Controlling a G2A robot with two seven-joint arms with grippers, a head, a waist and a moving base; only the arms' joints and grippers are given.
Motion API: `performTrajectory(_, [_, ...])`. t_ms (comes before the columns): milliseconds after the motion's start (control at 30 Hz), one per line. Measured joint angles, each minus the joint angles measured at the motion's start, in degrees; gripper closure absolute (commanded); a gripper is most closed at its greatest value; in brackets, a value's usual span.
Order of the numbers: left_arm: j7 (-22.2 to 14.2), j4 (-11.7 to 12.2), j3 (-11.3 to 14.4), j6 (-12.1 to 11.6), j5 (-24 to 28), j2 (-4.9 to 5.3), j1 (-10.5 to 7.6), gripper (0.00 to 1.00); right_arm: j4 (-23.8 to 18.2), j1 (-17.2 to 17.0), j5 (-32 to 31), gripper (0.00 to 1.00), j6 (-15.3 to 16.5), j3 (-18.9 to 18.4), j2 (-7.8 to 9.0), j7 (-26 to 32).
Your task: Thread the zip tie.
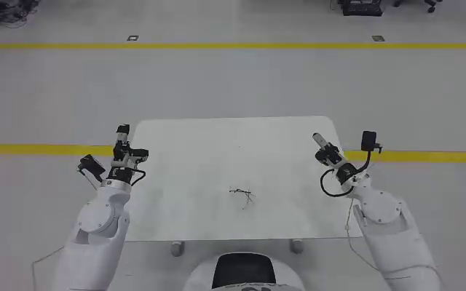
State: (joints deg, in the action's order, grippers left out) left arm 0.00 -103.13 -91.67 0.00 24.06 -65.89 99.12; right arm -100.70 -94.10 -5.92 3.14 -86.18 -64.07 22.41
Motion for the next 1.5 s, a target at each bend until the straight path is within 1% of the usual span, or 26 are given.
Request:
performTrajectory(100, [0.0,0.0,0.0,0.0,0.0,0.0,0.0,0.0,0.4,1.8,-6.6,0.0,1.1,1.5,0.29,4.2])
performTrajectory(133, [0.0,0.0,0.0,0.0,0.0,0.0,0.0,0.0,0.5,2.4,-8.4,0.0,2.0,2.4,0.41,6.3])
performTrajectory(233, [0.0,0.0,0.0,0.0,0.0,0.0,0.0,0.0,0.9,3.1,-11.4,0.0,4.6,3.6,0.67,10.9])
performTrajectory(733, [0.0,0.0,0.0,0.0,0.0,0.0,0.0,0.0,0.8,3.2,-11.4,0.0,4.7,3.7,0.74,11.0])
performTrajectory(800, [0.0,0.0,0.0,0.0,0.0,0.0,0.0,0.0,-0.6,3.9,-13.5,0.0,6.2,4.3,1.12,12.8])
performTrajectory(867, [0.0,0.0,0.0,0.0,0.0,0.0,0.0,0.0,-1.6,4.5,-19.3,0.0,7.5,4.7,1.43,16.2])
performTrajectory(933, [0.0,0.0,0.0,0.0,0.0,0.0,0.0,0.0,-1.9,5.2,-23.6,0.0,8.6,5.2,1.65,18.9])
performTrajectory(1067, [0.0,0.0,0.0,0.0,0.0,0.0,0.0,0.0,-1.8,6.4,-28.3,0.0,10.7,7.4,1.94,23.2])
performTrajectory(1133, [0.0,0.0,0.0,0.0,0.0,0.0,0.0,0.0,-1.8,6.9,-31.1,0.0,12.4,8.8,2.04,24.9])
performTrajectory(1167, [0.0,0.0,0.0,0.0,0.0,0.0,0.0,0.0,-1.8,7.0,-31.7,0.0,13.0,9.2,2.07,25.2])
performTrajectory(1500, [0.0,0.0,0.0,0.0,0.0,0.0,0.0,0.0,-1.8,7.0,-31.6,0.0,12.8,9.1,2.07,25.2])
